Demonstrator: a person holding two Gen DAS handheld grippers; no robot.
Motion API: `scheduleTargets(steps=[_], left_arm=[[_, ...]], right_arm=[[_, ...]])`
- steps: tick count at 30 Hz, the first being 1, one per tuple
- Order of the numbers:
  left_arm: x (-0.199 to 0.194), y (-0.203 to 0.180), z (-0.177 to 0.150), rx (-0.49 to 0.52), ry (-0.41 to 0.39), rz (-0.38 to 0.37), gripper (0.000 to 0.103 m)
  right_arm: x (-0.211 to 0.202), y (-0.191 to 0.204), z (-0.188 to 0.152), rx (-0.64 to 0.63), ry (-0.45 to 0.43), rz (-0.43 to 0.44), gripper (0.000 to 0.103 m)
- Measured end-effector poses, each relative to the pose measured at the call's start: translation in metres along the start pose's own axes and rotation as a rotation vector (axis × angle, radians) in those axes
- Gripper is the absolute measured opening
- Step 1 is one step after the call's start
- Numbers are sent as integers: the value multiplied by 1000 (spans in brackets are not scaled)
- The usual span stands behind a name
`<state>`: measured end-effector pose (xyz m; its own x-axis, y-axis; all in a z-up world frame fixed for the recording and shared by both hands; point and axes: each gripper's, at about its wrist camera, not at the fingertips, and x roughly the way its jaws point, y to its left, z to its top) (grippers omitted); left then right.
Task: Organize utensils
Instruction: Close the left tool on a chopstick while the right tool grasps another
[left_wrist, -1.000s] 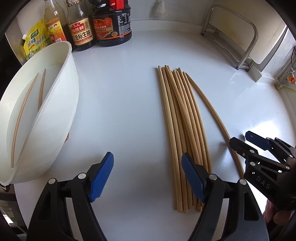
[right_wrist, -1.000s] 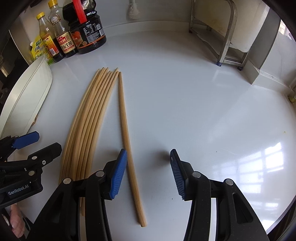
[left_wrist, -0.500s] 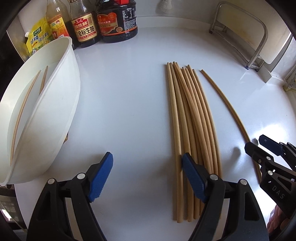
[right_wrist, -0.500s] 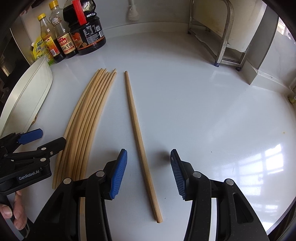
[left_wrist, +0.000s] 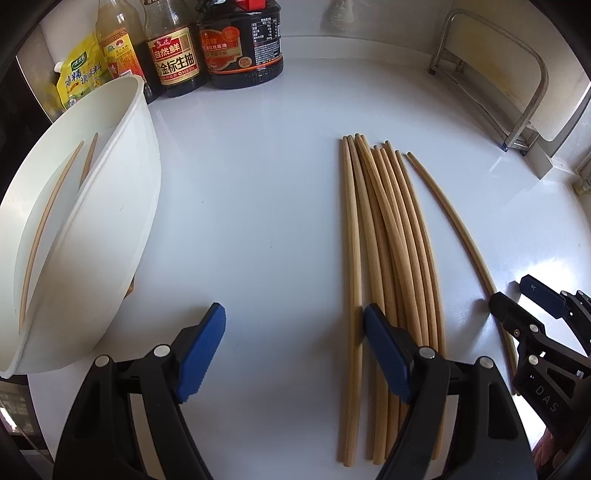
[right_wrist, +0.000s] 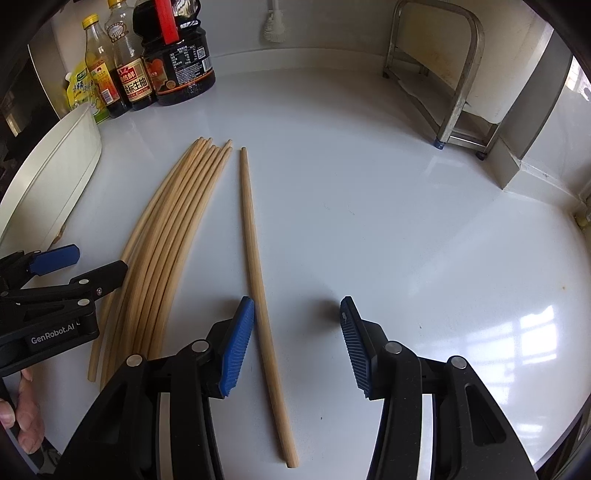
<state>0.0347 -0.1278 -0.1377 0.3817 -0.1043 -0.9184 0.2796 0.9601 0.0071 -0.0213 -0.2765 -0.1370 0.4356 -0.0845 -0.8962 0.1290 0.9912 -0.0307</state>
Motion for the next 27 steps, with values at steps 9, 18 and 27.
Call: scheduleTargets(steps=[9, 18, 27], left_arm=[[-6, -13, 2, 30, -10, -32, 19], [-10, -12, -1, 42, 21, -100, 7], [-45, 1, 2, 59, -5, -153, 7]], right_arm=[[4, 11, 3, -60, -20, 10, 35], [0, 7, 5, -14, 4, 57, 6], [-37, 1, 1, 110, -8, 123, 6]])
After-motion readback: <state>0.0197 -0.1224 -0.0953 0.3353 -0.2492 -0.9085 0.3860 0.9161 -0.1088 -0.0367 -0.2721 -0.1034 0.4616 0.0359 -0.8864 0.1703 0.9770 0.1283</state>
